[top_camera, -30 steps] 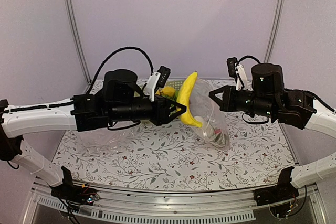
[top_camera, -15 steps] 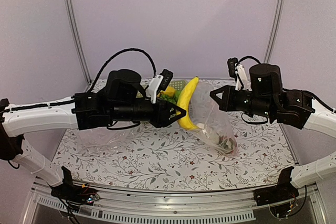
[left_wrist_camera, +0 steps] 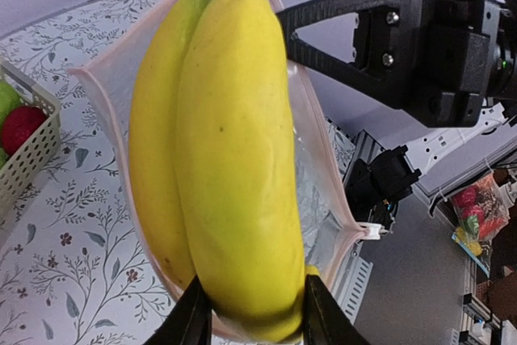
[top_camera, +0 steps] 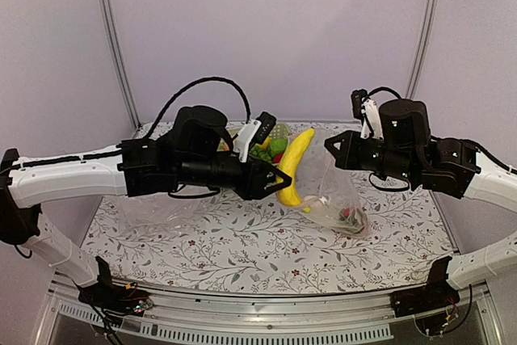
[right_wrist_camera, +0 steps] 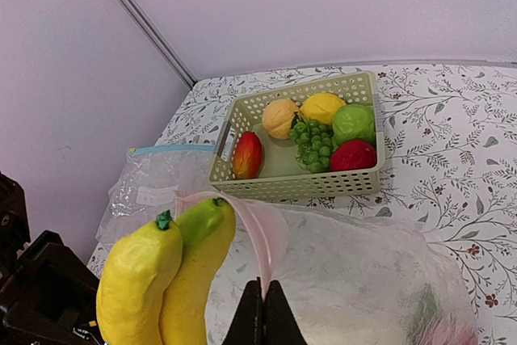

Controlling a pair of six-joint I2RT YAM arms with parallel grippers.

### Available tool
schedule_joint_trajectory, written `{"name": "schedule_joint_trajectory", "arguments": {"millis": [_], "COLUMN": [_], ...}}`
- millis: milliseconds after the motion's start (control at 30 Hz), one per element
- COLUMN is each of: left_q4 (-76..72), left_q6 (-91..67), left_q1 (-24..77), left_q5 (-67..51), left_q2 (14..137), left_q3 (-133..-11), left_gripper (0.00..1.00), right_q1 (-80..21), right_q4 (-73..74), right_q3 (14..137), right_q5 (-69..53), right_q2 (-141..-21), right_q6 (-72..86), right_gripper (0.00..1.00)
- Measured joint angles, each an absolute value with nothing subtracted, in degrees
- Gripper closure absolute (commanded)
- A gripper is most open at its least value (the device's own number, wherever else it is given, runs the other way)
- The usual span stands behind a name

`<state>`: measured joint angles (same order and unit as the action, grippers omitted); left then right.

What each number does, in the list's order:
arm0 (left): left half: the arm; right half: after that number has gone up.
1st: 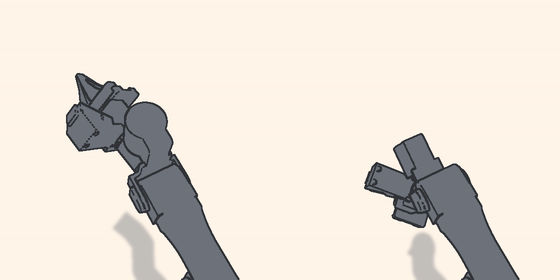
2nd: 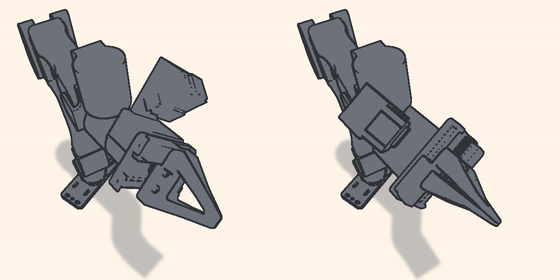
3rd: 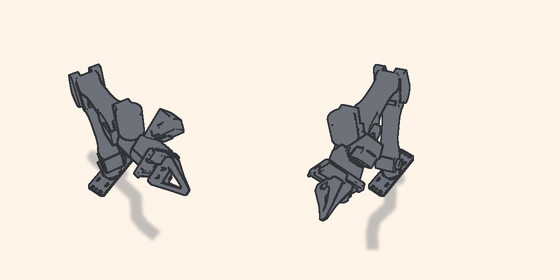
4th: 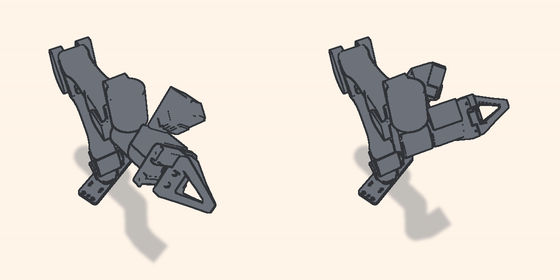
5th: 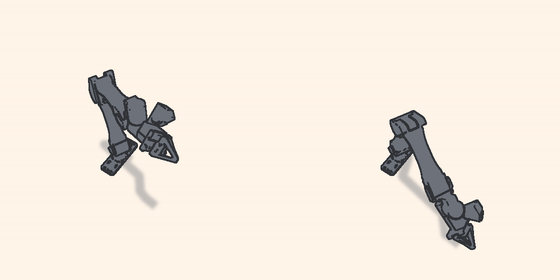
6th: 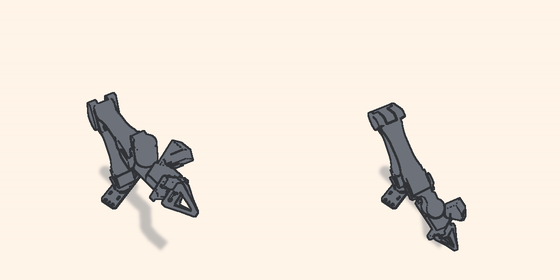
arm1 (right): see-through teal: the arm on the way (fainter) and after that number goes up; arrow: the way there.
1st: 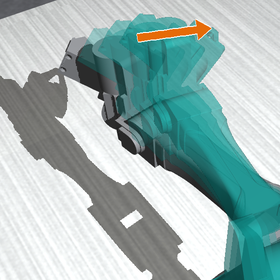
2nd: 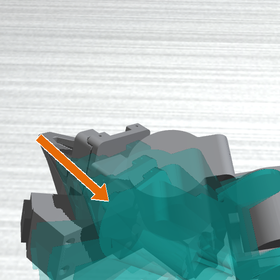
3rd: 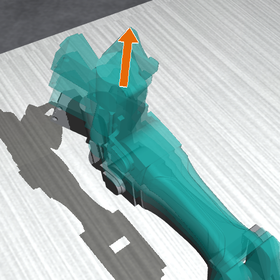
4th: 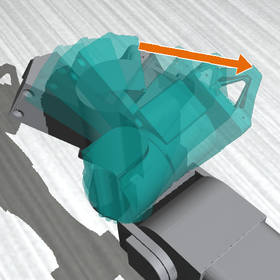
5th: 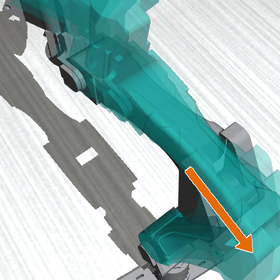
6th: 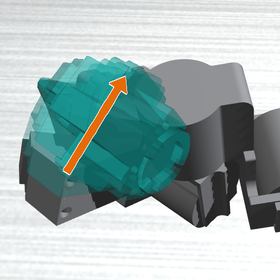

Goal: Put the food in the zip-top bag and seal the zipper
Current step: Place the fake fruit in the zipper food storage bag.

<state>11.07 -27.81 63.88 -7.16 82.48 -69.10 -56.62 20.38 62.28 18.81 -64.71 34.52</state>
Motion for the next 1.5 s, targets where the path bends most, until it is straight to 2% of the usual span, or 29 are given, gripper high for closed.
{"name": "schedule_joint_trajectory", "arguments": {"millis": [500,733,1500], "left_q4": [19.35,20.36,7.07], "left_q6": [-31.24,-36.42,-52.05], "left_q1": [63.18,61.58,60.82], "left_q5": [-8.21,-9.3,-13.87], "left_q2": [92.25,94.91,101.06], "left_q3": [-79.33,-82.48,-82.52], "left_gripper": [0.71,0.65,0.58], "right_q1": [-56.62,-56.62,-56.6], "right_q4": [17.89,17.47,17.08], "right_q3": [62.28,62.28,62.28], "right_q5": [12.23,10.57,10.83], "right_q2": [-65.6,-66.35,-67.68], "right_q6": [32.71,32.27,32.82], "right_gripper": [1.0,1.0,1.0]}}
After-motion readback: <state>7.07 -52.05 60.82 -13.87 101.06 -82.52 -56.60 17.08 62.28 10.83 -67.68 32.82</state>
